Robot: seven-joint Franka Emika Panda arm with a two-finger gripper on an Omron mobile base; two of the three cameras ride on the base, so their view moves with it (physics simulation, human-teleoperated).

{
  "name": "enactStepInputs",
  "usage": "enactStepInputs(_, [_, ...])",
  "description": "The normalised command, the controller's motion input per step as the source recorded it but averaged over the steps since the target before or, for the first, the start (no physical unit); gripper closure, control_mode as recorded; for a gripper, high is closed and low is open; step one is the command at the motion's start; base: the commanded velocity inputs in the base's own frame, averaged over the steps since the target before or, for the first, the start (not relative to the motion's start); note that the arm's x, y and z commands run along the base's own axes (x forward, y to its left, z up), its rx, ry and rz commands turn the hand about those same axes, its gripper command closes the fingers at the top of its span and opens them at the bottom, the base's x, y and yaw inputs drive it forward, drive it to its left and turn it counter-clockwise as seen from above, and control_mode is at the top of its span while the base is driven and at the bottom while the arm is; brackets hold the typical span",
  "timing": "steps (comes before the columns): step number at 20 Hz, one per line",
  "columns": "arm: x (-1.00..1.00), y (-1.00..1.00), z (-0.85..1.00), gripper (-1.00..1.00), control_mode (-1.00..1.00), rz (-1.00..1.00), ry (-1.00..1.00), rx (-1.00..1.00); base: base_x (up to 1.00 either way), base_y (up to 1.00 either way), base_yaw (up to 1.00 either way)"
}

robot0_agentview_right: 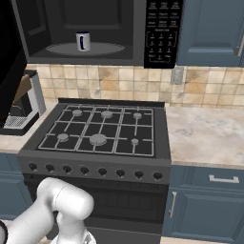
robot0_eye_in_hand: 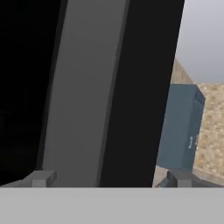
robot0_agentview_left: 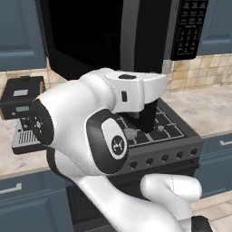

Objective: Pick the mug from the counter and place it inside the microwave. Then close the microwave.

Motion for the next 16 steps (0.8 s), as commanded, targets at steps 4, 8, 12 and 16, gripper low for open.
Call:
enactStepInputs(4, [0.11, -0.47, 0.07, -1.00, -1.00, 0.20, 0.00, 0.00, 0.00, 0.00, 0.00])
enactStepInputs(8, [0.19, -0.48, 0.08, -1.00, -1.00, 0.19, 0.00, 0.00, 0.00, 0.00, 0.00])
enactStepInputs(12, [0.31, -0.48, 0.06, -1.00, -1.00, 0.16, 0.00, 0.00, 0.00, 0.00, 0.00])
enactStepInputs(16, [0.51, -0.41, 0.00, -1.00, -1.00, 0.10, 0.05, 0.00, 0.00, 0.00, 0.00])
